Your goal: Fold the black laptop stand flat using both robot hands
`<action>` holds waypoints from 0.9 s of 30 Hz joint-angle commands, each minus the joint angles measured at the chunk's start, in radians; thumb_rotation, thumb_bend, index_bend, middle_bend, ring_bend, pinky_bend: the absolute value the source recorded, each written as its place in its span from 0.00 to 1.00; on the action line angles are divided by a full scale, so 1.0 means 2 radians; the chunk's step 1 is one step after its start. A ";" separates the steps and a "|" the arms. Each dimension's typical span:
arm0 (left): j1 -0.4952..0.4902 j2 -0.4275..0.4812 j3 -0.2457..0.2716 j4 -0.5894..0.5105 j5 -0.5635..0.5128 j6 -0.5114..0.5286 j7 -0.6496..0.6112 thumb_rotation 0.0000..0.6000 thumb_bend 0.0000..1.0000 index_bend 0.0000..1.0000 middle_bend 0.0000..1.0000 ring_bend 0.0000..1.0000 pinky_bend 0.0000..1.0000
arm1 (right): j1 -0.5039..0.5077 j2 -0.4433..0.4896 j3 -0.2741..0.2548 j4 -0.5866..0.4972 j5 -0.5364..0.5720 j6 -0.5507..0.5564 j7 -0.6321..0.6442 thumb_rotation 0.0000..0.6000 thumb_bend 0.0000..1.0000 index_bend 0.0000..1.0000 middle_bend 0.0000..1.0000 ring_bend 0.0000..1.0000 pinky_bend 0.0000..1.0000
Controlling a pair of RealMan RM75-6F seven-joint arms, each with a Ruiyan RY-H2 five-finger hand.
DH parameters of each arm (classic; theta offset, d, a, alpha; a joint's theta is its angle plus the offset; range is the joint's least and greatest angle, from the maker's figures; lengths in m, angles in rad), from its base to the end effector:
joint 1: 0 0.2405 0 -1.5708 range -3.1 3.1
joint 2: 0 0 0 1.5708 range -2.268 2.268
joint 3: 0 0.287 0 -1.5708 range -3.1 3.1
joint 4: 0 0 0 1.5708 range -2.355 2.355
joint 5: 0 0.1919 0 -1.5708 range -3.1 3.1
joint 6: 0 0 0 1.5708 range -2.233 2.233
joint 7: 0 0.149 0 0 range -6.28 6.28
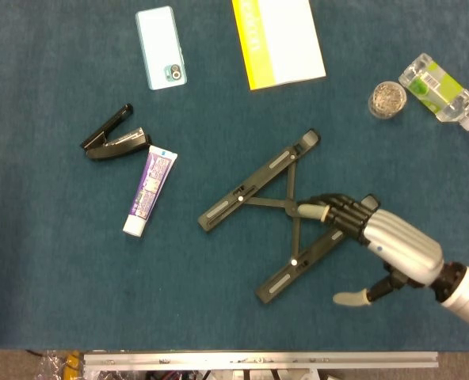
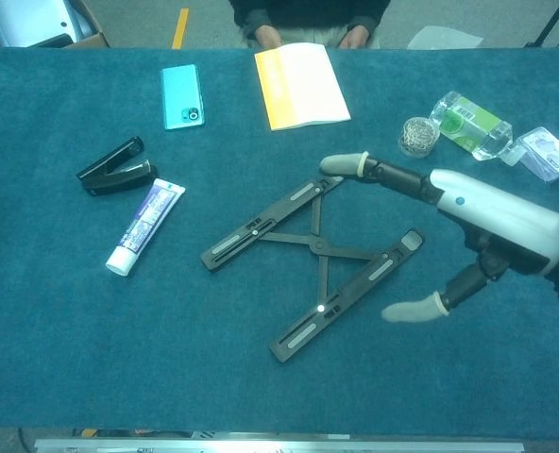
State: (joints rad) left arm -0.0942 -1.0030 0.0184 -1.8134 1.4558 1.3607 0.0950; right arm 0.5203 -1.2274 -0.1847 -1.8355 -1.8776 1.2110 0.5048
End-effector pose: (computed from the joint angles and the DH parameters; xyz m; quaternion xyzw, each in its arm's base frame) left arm -0.3158 0.1711 0.1867 -0.6248 -0.4450 -0.3224 0.5546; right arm -0.1763 -0.2040 0.0708 0.6983 -0.5234 0.4812 0.0825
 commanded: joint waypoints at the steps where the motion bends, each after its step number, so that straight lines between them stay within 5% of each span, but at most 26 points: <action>1: -0.004 0.006 0.005 -0.010 0.012 -0.004 0.005 1.00 0.47 0.08 0.01 0.00 0.05 | 0.006 0.009 0.012 -0.006 0.018 -0.015 -0.025 1.00 0.08 0.00 0.08 0.00 0.03; 14: -0.014 0.007 0.009 -0.031 0.032 -0.009 0.023 1.00 0.47 0.05 0.00 0.00 0.04 | 0.004 -0.013 0.015 0.002 0.038 -0.063 -0.163 1.00 0.03 0.00 0.08 0.00 0.03; 27: -0.008 0.012 0.006 -0.023 0.032 0.008 0.008 1.00 0.47 0.04 0.00 0.00 0.04 | -0.001 -0.127 0.031 0.087 0.060 -0.110 -0.309 1.00 0.00 0.00 0.05 0.00 0.03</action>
State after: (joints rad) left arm -0.1117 -0.9785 0.0294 -1.8616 1.5195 1.3750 0.1120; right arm 0.5150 -1.4524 -0.1315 -1.6852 -1.7762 1.0174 -0.0889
